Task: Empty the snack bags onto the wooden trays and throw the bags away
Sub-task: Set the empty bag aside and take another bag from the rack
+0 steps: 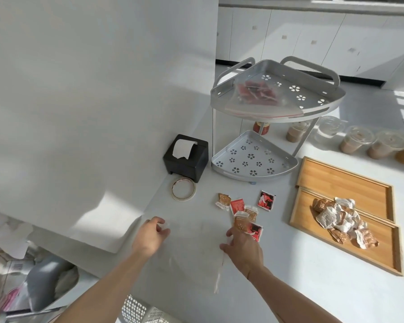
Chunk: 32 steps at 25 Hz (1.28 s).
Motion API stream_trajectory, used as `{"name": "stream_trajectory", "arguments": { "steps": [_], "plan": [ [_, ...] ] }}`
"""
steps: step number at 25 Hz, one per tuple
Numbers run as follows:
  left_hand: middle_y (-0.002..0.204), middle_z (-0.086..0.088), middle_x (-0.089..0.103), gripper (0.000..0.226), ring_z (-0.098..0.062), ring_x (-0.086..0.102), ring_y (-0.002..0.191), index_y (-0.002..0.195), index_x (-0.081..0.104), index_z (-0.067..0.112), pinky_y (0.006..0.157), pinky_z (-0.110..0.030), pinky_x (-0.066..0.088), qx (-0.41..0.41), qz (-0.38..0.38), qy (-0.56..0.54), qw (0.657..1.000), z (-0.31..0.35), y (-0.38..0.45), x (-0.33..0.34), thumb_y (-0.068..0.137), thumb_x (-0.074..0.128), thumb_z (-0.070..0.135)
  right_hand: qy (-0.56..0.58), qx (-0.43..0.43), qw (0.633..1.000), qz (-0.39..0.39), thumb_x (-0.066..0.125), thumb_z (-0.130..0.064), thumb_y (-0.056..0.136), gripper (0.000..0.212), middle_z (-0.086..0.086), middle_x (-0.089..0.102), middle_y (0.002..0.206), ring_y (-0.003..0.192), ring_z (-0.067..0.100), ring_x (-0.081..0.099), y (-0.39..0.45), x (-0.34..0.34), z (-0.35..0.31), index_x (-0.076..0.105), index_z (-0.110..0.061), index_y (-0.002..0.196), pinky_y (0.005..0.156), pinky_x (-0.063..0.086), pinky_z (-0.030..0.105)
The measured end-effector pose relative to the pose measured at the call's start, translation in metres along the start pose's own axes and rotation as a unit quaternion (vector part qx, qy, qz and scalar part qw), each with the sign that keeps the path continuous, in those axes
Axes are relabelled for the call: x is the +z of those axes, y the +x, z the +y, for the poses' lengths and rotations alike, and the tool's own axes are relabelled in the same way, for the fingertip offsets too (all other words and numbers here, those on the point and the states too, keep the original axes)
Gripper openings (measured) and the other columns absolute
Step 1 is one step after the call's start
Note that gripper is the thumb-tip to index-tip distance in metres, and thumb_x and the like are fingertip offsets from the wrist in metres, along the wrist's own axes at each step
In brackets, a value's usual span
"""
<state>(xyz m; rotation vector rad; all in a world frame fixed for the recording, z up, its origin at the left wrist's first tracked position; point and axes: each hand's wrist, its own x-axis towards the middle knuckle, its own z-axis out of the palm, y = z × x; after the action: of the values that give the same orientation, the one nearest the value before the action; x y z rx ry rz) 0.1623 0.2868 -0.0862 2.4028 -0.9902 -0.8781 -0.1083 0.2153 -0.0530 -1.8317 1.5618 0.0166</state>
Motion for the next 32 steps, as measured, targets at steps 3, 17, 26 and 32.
{"name": "stream_trajectory", "arguments": {
  "steps": [3, 17, 26, 32],
  "plan": [
    [0.091, 0.007, 0.055, 0.023, -0.017, 0.06, 0.079, 0.104, 0.064, 0.026, 0.07, -0.029, 0.048, 0.095, 0.067, 0.048, 0.992, 0.036, -0.012, -0.012, 0.084, 0.071, 0.033, -0.036, -0.052, 0.998, 0.007, 0.058, -0.049, 0.087, 0.033, -0.009, 0.071, 0.106, 0.096, 0.016, 0.066, -0.001, -0.031, -0.002, 0.058, -0.033, 0.116, 0.081, 0.052, 0.031],
    [0.106, 0.011, 0.053, 0.051, -0.005, 0.051, 0.095, 0.119, 0.052, 0.03, 0.073, -0.03, 0.047, 0.443, 0.197, 0.092, 0.87, 0.306, -0.021, -0.142, 0.076, 0.078, 0.039, -0.196, -0.271, 0.857, 0.392, 0.07, -0.051, 0.08, 0.055, -0.002, 0.067, 0.119, 0.113, 0.025, 0.058, -0.001, -0.31, -0.044, 0.056, -0.027, 0.128, 0.089, 0.049, 0.041],
    [0.106, 0.013, 0.055, 0.007, -0.008, 0.047, 0.103, 0.095, 0.068, 0.03, 0.076, -0.032, 0.049, 0.488, 0.164, 0.174, 0.84, 0.344, -0.031, -0.161, 0.09, 0.064, 0.033, -0.184, -0.29, 0.862, 0.372, 0.065, -0.039, 0.088, 0.021, -0.008, 0.071, 0.111, 0.111, 0.025, 0.059, 0.015, -0.32, -0.074, 0.071, -0.031, 0.107, 0.094, 0.04, 0.041],
    [0.1, 0.016, 0.064, 0.011, -0.005, 0.048, 0.087, 0.1, 0.065, 0.027, 0.073, -0.029, 0.042, 0.479, 0.176, 0.093, 0.855, 0.366, -0.036, -0.169, 0.094, 0.057, 0.029, -0.117, -0.266, 0.865, 0.41, 0.06, -0.035, 0.093, 0.017, -0.007, 0.075, 0.098, 0.101, 0.023, 0.062, 0.01, -0.344, -0.087, 0.073, -0.027, 0.1, 0.085, 0.044, 0.038]
  ]
}}
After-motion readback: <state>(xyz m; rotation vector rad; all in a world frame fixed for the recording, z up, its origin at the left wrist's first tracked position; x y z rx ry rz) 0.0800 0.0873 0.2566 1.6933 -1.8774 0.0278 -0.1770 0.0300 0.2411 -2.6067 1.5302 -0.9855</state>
